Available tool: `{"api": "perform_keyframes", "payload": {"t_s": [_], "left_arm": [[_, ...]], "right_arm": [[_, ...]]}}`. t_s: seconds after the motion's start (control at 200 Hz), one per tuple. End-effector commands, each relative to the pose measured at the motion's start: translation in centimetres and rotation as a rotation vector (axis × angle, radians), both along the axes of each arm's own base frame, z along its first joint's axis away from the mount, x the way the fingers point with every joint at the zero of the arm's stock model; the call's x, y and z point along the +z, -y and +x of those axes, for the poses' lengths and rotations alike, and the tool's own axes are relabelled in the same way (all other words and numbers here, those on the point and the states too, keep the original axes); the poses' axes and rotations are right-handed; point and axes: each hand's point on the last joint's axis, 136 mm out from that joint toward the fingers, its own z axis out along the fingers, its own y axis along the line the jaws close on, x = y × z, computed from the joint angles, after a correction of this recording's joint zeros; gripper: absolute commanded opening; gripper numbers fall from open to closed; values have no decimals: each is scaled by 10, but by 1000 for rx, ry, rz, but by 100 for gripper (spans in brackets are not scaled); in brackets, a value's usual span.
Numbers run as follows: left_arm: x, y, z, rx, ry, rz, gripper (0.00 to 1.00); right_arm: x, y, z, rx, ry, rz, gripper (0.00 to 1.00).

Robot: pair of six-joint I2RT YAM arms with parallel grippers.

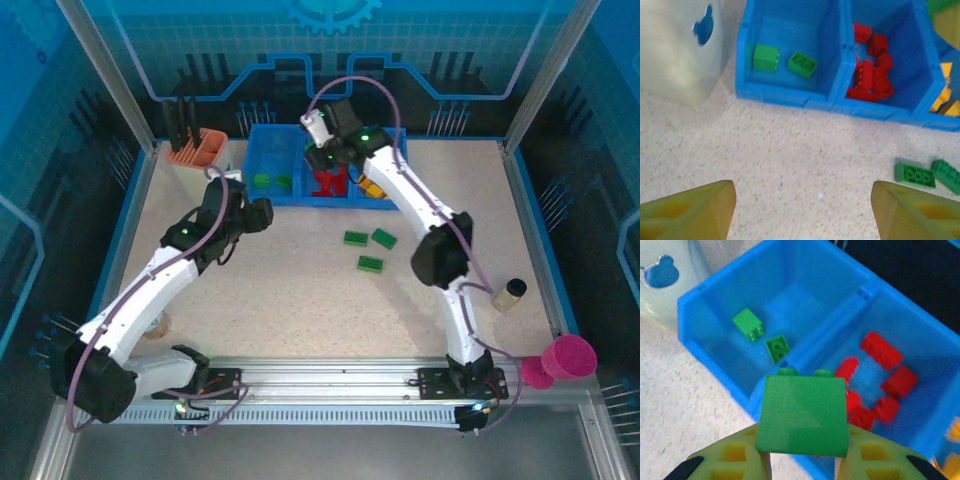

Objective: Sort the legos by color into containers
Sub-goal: Place the lego in the container.

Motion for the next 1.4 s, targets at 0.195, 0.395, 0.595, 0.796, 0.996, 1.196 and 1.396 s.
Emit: {"api": "perform_keyframes", "payload": {"t_s": [0.195,0.395,0.595,0.796,0.996,1.196,1.396], "left_arm": [[-50,-9,-44,51,-160,-88,73],[-73,-4,-51,48,-212,-135,73],[-81,0,-58,35,-243,-165,73],[-89,-3,-70,38,-261,-169,74],[-95,-5,-76,42,-279,-163,74],[-93,-5,-77,37,-288,-166,74],[-62,-7,-62,32,-209,-140,75]], "right_arm": [[-18,-84,5,275,157,36,35],[-44,-120,9,366,275,-52,36],[-78,-126,23,373,357,-194,39],[-103,-130,33,395,436,-315,42],[-120,-132,36,391,449,-350,49],[-101,-139,33,386,479,-327,54],[-24,-128,33,339,540,-237,61]]}}
